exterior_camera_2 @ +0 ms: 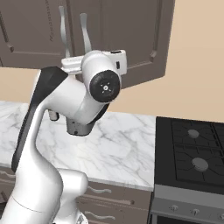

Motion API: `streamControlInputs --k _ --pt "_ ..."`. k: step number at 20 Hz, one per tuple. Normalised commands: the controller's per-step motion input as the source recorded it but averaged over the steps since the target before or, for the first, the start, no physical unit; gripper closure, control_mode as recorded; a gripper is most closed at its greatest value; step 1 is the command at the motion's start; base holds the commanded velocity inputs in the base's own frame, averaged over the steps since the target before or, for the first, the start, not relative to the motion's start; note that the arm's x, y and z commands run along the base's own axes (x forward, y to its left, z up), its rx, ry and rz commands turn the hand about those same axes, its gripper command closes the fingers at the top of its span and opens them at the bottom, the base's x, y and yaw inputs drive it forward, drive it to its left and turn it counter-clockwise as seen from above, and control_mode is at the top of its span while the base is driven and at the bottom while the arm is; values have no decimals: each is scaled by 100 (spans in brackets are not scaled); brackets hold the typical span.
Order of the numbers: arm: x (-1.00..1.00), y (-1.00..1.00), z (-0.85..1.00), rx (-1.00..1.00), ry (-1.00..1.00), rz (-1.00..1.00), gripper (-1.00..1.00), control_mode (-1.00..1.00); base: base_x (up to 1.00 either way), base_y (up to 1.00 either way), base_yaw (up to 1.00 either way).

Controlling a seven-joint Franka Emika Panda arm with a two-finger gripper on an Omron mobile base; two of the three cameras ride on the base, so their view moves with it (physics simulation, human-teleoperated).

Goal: Pick the bar soap and bar soap from the cabinet and place them on the counter.

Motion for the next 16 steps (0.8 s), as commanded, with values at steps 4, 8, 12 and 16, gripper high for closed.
streamControlInputs --k 4,8,12,16 --pt "-38 -50 25 0 -4 5 100 -100 0 0 0" --pt "-38 -50 22 0 -5 5 100 -100 0 0 0" --pt "-36 -47 18 0 -6 5 100 -100 0 0 0" --pt "-32 -43 13 0 -6 5 100 -100 0 0 0"
